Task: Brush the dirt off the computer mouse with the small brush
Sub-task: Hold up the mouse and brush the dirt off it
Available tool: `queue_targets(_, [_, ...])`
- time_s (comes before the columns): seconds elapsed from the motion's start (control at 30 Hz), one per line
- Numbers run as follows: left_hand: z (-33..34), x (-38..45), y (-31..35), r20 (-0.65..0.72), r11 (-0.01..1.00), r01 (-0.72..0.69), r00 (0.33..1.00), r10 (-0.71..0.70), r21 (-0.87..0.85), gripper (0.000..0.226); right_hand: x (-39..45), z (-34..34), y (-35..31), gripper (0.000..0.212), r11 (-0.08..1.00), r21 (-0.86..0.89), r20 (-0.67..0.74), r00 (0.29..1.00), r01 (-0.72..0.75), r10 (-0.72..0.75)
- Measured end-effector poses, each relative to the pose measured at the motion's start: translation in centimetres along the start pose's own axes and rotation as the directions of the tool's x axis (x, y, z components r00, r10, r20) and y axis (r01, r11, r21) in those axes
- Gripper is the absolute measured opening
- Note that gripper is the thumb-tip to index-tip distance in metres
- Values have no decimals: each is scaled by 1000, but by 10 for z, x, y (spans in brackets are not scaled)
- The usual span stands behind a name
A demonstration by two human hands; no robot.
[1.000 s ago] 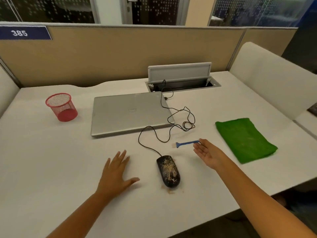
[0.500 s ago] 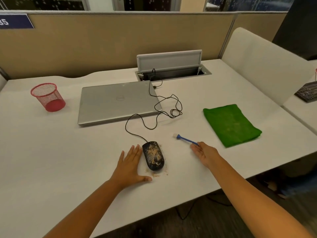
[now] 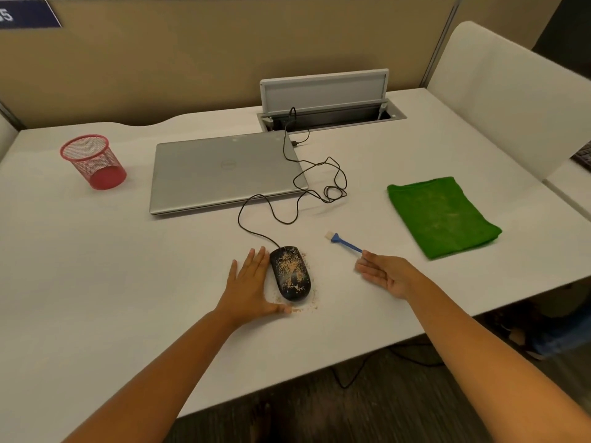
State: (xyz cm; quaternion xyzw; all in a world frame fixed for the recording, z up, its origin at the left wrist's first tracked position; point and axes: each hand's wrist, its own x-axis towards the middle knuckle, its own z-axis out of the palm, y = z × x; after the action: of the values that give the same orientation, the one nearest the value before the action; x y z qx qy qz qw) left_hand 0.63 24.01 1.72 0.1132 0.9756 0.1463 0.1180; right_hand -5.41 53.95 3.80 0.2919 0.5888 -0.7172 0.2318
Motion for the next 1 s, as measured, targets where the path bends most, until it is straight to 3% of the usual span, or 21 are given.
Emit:
queue_targets(0.27, [9,0,5,-67,1000,-12,998,13,7,133,2,0,3,21,999,-40,-2,1000,24,-24])
queue_targets(0.47, [10,2,7,-64,998,42,997,-45,-43,140,0,0,6,16,997,-33,-12,998,68,-68])
queue_targets(1.0, [11,9,17,-89,998,14,996,-20,-67,141,-5,1,7,16,994,-30,-27,994,109,-109])
